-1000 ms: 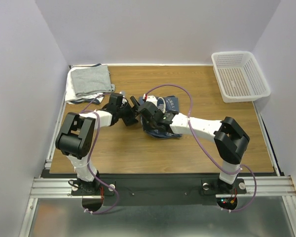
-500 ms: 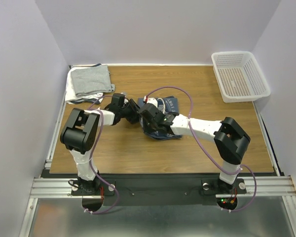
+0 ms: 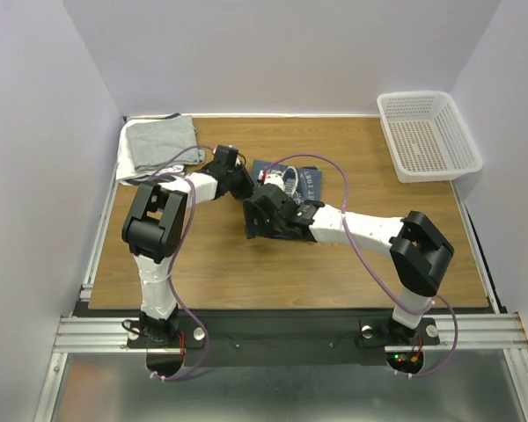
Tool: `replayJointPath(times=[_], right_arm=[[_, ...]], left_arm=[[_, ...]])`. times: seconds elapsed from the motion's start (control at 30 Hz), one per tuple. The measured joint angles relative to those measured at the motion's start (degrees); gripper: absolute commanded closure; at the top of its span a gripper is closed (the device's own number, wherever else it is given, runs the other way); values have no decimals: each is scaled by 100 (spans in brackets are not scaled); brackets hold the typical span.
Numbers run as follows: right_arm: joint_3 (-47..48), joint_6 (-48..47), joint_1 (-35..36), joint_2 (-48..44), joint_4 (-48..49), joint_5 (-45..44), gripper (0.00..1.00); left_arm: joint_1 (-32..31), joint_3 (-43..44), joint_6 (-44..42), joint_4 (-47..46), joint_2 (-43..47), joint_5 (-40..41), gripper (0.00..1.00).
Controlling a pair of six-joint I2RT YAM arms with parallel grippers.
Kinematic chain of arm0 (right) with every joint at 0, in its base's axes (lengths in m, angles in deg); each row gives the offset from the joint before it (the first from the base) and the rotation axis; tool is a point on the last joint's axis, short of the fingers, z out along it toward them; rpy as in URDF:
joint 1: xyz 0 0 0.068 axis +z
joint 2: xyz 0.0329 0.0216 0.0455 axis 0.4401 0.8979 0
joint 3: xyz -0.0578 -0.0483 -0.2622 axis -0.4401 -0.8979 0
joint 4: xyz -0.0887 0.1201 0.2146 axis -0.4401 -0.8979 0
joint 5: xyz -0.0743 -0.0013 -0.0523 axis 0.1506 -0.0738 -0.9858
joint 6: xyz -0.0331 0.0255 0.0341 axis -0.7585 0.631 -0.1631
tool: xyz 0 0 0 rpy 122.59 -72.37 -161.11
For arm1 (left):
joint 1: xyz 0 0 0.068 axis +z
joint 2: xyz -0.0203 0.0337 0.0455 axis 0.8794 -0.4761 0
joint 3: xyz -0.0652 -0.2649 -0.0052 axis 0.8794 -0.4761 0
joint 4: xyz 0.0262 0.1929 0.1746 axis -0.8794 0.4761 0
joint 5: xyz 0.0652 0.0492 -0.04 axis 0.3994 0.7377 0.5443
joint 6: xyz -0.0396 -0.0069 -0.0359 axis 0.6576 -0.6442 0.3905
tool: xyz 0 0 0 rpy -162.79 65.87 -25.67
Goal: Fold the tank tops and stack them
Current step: Neatly place the folded tank top to the corner
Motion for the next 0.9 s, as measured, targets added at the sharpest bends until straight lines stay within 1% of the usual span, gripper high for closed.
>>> replayJointPath(times=[0.07, 0.3, 0.43, 0.63, 0.77, 0.9], right_arm=[[-57, -24, 0, -142, 0, 4, 8], [-341, -57, 0, -918, 46, -74, 4], [-555, -83, 0, -1401, 22, -192, 3], [-568, -111, -15, -1602, 17, -278, 4], [-634, -142, -17, -1604, 13, -306, 3], [-748, -155, -17, -1604, -76, -308, 3]], left_arm=[[2, 459, -269, 407, -127, 328, 100], [52, 2337, -1486, 1746, -852, 1858, 100], [225, 3056, -2009, 2291, -1163, 2531, 100], [621, 4057, -2594, 2903, -1526, 3220, 100], [861, 5029, -2975, 3193, -1878, 3622, 100], [1058, 5571, -3176, 3412, -1987, 3733, 100]])
